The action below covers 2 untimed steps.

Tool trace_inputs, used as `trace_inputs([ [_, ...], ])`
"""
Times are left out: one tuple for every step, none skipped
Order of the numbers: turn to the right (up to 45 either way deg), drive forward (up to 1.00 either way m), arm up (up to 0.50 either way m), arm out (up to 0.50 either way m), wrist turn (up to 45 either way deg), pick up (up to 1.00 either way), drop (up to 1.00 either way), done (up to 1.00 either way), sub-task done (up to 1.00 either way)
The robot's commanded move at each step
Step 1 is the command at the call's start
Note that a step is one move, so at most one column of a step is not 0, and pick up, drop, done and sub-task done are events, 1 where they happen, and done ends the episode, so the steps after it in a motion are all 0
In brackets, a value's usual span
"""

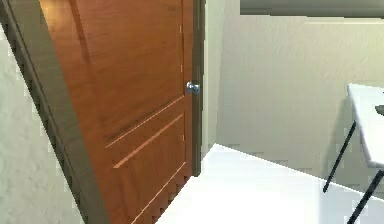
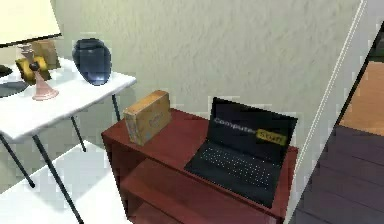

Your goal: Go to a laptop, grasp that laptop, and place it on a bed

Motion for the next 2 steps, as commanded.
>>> trace_inputs([
  [15.0, 0.00, 0.00, 0.00, 0.0, 0.00, 0.00, 0.00, 0.00],
  [0.0, 0.00, 0.50, 0.00, 0.0, 0.00, 0.00, 0.00, 0.00],
])
